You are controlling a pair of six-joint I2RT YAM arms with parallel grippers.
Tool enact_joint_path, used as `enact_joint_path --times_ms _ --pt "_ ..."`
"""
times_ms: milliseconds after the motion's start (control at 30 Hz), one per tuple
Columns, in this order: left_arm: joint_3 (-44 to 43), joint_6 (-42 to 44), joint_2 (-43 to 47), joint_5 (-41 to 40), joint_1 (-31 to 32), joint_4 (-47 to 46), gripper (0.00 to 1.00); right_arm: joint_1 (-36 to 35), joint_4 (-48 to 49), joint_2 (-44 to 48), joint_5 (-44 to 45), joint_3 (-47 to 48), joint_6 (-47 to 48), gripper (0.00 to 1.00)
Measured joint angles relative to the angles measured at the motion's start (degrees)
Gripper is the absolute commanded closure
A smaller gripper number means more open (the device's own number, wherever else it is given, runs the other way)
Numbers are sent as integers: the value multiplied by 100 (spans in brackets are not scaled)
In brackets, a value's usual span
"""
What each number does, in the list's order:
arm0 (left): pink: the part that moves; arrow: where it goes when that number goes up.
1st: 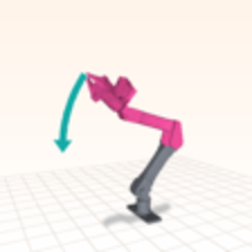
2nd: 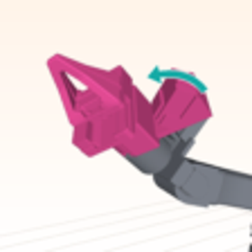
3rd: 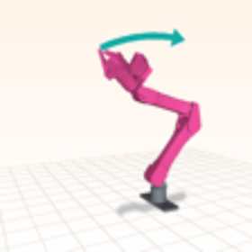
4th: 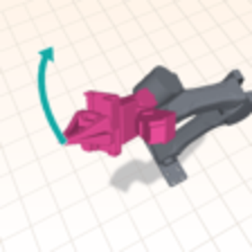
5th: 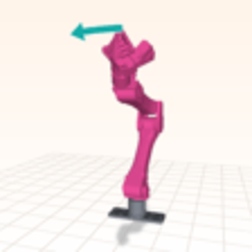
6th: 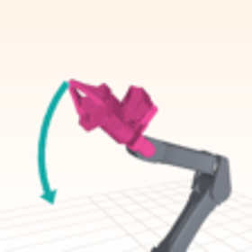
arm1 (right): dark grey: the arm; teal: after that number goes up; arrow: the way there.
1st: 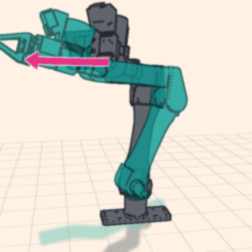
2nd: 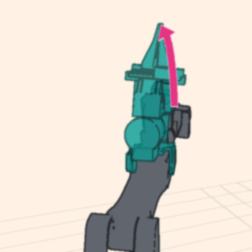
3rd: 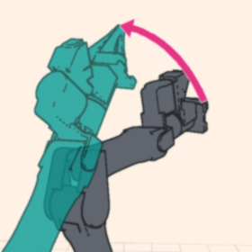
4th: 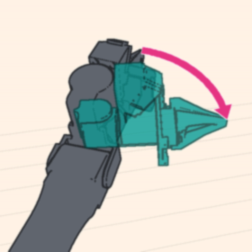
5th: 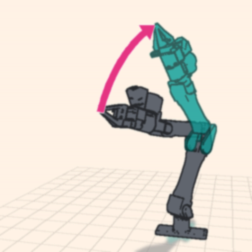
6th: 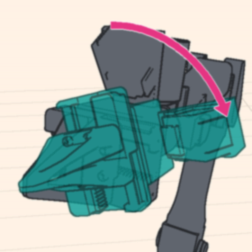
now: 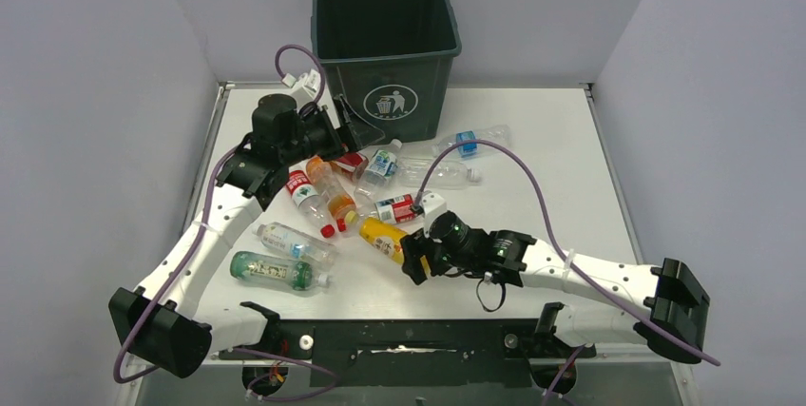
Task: Put the plastic bottles in the bin
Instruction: Pick up the plastic bottle at the center of the board, then place the plastic bottle in the trash bin.
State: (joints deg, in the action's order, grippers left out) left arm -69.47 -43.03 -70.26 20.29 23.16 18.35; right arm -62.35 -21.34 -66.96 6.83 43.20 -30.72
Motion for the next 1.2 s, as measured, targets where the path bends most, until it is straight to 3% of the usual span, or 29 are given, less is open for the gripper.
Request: enact_joint_path --times_ms 700,1200 --pt "129 -348 -15 264 4 -409 15 52 -723 369 1534 793 -319 43" --pt "424 -730 -66 396 186 -785 15 157 -874 363 2004 1226 -341 43"
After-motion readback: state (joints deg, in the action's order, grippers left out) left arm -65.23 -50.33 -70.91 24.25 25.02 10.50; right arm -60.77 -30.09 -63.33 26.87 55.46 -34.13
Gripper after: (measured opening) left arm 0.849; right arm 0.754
